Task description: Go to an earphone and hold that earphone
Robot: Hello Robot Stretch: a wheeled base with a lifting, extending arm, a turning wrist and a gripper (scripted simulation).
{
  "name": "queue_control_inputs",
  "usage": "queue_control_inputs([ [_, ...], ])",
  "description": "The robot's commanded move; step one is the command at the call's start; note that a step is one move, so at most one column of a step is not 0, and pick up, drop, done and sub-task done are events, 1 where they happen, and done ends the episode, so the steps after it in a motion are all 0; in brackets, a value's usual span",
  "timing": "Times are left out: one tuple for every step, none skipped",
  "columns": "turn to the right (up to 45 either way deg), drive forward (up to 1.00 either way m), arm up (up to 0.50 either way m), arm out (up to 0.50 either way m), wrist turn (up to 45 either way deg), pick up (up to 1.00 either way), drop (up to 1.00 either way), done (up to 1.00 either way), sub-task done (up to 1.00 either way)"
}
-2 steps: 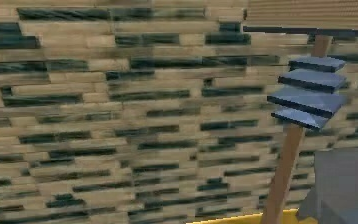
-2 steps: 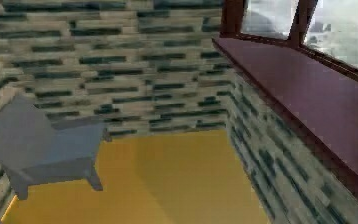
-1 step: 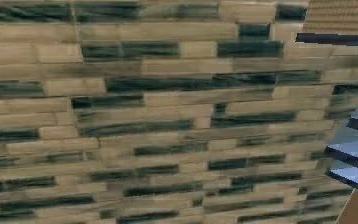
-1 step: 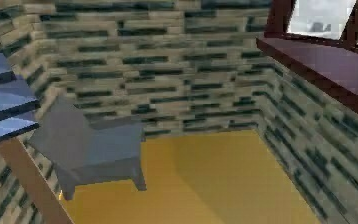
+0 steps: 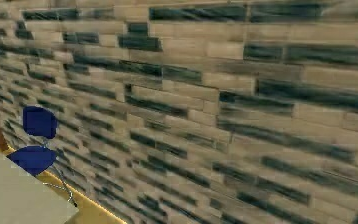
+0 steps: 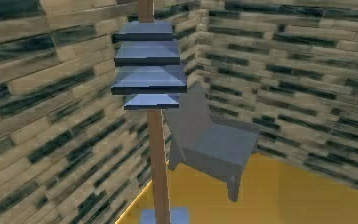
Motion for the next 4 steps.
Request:
queue_control_inputs([
  [0.0,0.35,0.0,0.0,0.0,0.0,0.0,0.0,0.0],
  [-33.0,0.0,0.0,0.0,0.0,0.0,0.0,0.0,0.0],
  [0.0,0.3,0.0,0.0,0.0,0.0,0.0,0.0,0.0],
  [-45.0,0.0,0.0,0.0,0.0,0.0,0.0,0.0,0.0],
])
